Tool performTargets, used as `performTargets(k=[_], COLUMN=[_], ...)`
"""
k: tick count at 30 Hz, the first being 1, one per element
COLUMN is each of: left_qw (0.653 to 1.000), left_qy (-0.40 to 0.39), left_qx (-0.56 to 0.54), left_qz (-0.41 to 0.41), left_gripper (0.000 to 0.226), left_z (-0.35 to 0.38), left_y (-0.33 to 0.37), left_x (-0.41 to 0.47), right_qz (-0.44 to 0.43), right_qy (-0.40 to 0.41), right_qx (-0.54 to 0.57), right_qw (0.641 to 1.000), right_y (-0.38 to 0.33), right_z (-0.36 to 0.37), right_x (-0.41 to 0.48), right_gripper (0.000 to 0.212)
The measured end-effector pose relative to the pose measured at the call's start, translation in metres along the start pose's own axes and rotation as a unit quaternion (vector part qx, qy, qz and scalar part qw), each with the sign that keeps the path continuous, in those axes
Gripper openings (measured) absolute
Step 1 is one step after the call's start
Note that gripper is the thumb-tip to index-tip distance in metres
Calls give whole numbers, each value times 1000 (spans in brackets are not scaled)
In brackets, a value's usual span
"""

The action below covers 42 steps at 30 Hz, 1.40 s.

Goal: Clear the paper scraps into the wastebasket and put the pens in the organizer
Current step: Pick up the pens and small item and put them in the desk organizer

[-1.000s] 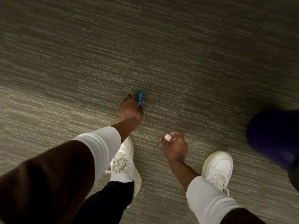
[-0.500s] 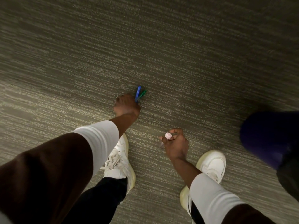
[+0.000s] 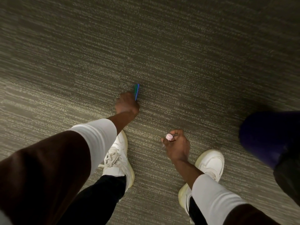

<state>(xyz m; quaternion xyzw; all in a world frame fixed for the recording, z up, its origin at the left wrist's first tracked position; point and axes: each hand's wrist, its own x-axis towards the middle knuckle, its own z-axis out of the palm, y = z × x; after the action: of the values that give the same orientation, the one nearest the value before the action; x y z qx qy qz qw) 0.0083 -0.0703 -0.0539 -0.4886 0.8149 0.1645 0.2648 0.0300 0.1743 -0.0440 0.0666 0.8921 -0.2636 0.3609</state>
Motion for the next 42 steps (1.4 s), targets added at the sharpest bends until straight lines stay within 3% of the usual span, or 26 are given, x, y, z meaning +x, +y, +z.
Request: performTargets(k=[5,12,15,18,27,32,42], left_qw=[997,983,979,975,960,949,936], left_qy=[-6,-32,-40,-37,-31,-53,-25], left_qx=[4,-99,-142,-166,-229,-275,-306], left_qz=[82,151,138,143,158,142,171], left_gripper=[36,13,21,44,26,15,13], left_z=[-19,-102,-140,-172,-272,-321,-432], left_y=[-4,10,18,25,57,77,137], left_x=[-30,-114,-147,-179,-281,-329,-409], right_qz=[-27,-45,-61,-85,-153,-160,-173], right_qy=[5,18,26,37,52,61,89], right_qx=[4,20,35,65,131,120,181], right_qw=[1000,999,997,994,978,978,964], right_y=[-15,-60,-88,-115,-161,-177,-244], right_z=[-31,-115,-162,-211,-344,-399,-509], right_x=[-17,-57,-80,-106,-172,-194,-231], right_gripper=[44,43,39,35,23,27,29])
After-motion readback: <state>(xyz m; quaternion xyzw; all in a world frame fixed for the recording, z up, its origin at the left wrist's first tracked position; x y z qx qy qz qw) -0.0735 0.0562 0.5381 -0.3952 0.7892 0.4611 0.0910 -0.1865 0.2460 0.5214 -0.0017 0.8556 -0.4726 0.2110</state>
